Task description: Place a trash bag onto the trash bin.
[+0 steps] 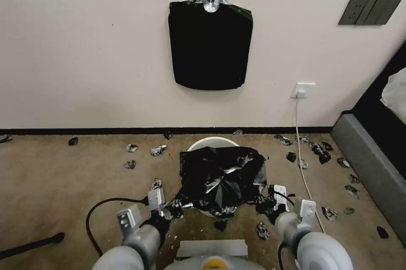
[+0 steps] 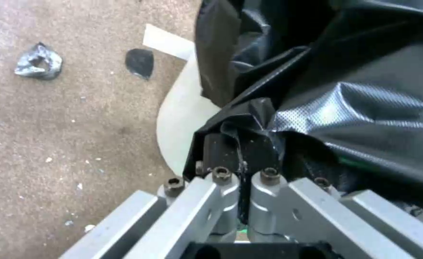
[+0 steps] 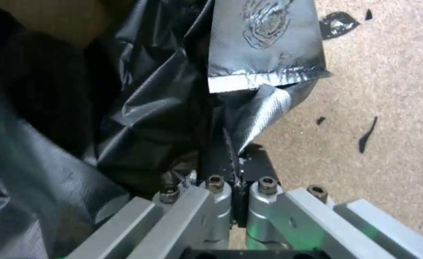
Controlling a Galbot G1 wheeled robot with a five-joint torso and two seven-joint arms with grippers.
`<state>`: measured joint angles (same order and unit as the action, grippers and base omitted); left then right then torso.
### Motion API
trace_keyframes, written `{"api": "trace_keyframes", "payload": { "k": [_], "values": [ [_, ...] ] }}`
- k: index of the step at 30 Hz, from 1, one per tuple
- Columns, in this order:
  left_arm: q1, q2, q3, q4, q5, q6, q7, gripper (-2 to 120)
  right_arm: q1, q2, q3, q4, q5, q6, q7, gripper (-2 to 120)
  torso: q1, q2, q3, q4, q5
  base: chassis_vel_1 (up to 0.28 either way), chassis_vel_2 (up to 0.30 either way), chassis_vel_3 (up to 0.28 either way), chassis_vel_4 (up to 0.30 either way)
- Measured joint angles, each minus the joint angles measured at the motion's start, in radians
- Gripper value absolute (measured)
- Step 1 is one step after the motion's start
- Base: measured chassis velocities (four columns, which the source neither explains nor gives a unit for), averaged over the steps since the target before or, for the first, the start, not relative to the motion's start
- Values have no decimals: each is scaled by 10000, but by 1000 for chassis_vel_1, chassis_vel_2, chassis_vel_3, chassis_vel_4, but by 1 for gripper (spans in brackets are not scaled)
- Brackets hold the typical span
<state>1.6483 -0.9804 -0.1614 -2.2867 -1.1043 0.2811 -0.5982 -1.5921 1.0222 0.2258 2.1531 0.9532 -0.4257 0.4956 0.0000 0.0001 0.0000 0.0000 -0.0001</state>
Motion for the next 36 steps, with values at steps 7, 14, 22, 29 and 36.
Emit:
{"api": "trace_keyframes", "payload": {
  "k": [7, 14, 22, 29, 36],
  "values": [
    [-314, 67, -22, 365, -110, 85, -13, 0, 250, 7, -98, -347, -36, 6, -74, 0, 0, -1, 0, 0, 0, 0, 0, 0, 0],
    [-593, 172, -18, 713, -177, 112, -3, 0, 408, -9, -111, -571, -46, 16, -143, 0, 0, -1, 0, 0, 0, 0, 0, 0, 0],
    [-838, 228, -164, 859, -394, 114, -6, 0, 586, -47, -167, -883, -256, 70, -252, 0, 0, -1, 0, 0, 1, 0, 0, 0, 0],
    [-947, 317, -435, 960, -599, 120, -21, 0, 684, -95, -204, -960, -337, 111, -279, 0, 0, -1, 0, 0, 1, 0, 0, 0, 0],
    [-683, 279, -506, 768, -612, 181, -77, 0, 270, -115, -204, -600, -632, 200, -292, 14, 0, -1, 0, 0, 1, 0, 0, 0, 0]
  ]
}}
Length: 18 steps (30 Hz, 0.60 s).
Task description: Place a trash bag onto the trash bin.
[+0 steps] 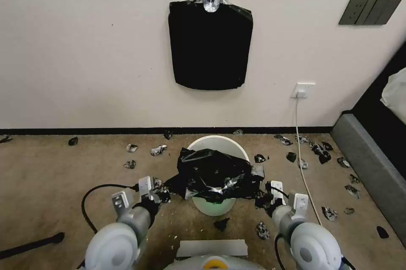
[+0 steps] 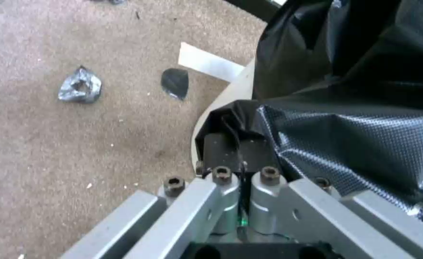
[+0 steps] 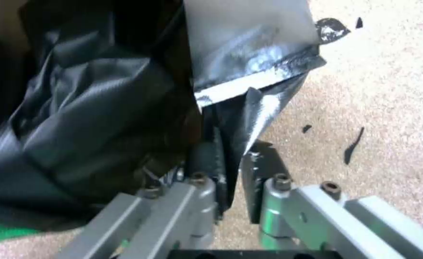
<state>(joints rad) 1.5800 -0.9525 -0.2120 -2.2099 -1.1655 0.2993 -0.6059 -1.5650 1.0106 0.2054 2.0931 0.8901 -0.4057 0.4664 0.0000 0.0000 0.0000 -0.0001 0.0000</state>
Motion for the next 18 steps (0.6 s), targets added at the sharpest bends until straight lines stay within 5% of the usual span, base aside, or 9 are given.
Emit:
{"api": "trace_keyframes", "payload": {
  "k": [7, 18],
  "values": [
    [183, -59, -202, -161, 61, 414, -149, 19, -362, -65, 93, 288, -148, 134, 12, 38, 0, 1, 0, 0, 0, 0, 0, 0, 0],
    [618, 45, -718, -683, 314, 949, 279, 64, -684, -93, 151, 602, -324, 166, 72, 82, 0, 1, 0, 0, 0, 0, 0, 0, 0]
  ]
}}
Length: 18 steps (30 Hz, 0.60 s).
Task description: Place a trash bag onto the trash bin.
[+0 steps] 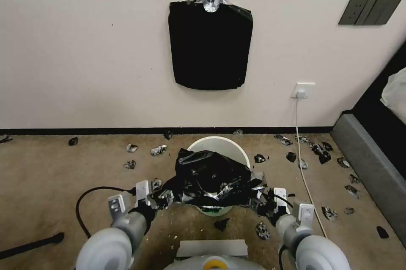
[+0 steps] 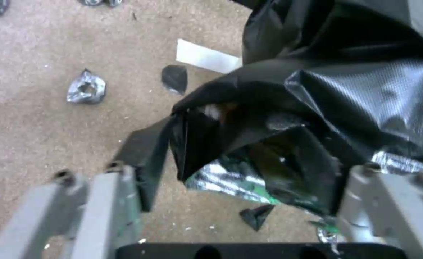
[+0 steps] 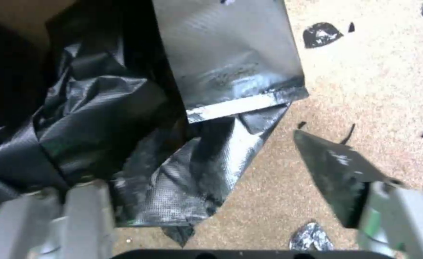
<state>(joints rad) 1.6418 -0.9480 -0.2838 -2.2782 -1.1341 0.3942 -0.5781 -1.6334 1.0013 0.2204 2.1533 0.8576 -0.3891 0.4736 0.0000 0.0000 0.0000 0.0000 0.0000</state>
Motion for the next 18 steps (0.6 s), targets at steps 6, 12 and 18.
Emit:
{"api": "trace_keyframes", "payload": {
  "k": [6, 12, 18],
  "values": [
    [180, -6, -200, -132, 1, -23, 70, 84, -109, 16, 18, 175, -15, 0, 77, 98, 0, 0, 0, 0, -1, 0, 0, 0, 0],
    [608, 18, -511, -342, -67, -38, 212, 99, -195, 23, 30, 289, -85, 0, 115, 100, 0, 0, 0, 0, 0, 0, 0, 0, 0],
    [1255, -103, -1005, -668, -77, -73, 375, 100, -262, 105, 20, 340, -255, 0, 128, 100, 0, 0, 0, 0, 0, 0, 0, 0, 0]
  ]
}}
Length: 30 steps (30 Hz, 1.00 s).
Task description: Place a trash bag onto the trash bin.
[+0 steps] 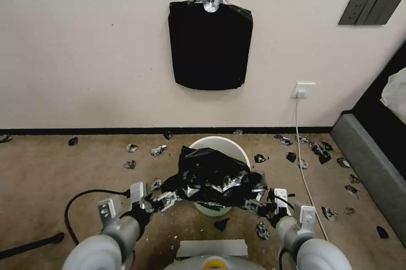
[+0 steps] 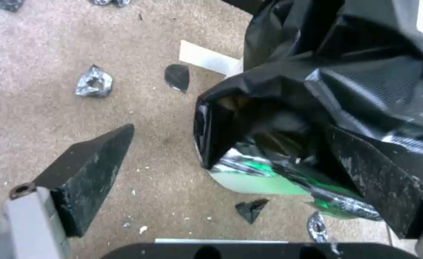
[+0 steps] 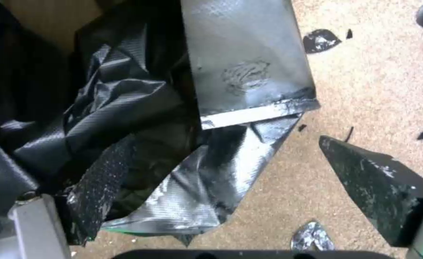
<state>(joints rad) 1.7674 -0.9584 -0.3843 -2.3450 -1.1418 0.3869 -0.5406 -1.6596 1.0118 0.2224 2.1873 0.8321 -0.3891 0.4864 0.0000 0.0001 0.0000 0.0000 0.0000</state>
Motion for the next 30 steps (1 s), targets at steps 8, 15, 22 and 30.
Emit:
{"api": "trace_keyframes", "payload": {
  "k": [8, 15, 22, 30],
  "values": [
    [828, -132, -791, -494, 102, -8, 402, 100, -408, 176, 38, 355, -568, 68, 4, 100, 0, 0, 0, 0, 1, 0, 0, 0, 0],
    [1295, -631, -1505, -826, 932, -499, 940, 100, -1361, 279, 553, 1022, -1435, 589, -137, 100, 0, 0, 0, 0, -1, 0, 0, 0, 0],
    [1641, -1319, -2252, -1071, 2000, -1337, 1883, 100, -2262, 82, 1823, 1674, -2112, 1607, -1048, 100, 0, 0, -1, -2, -1, 0, 0, 0, 0],
    [1314, -2026, -2628, -490, 4354, -2694, 3164, 100, -773, -1031, 2382, 1357, -1867, 2108, -2932, 100, 1, 0, 0, -3, 0, 0, 0, 0, 0]
  ]
}}
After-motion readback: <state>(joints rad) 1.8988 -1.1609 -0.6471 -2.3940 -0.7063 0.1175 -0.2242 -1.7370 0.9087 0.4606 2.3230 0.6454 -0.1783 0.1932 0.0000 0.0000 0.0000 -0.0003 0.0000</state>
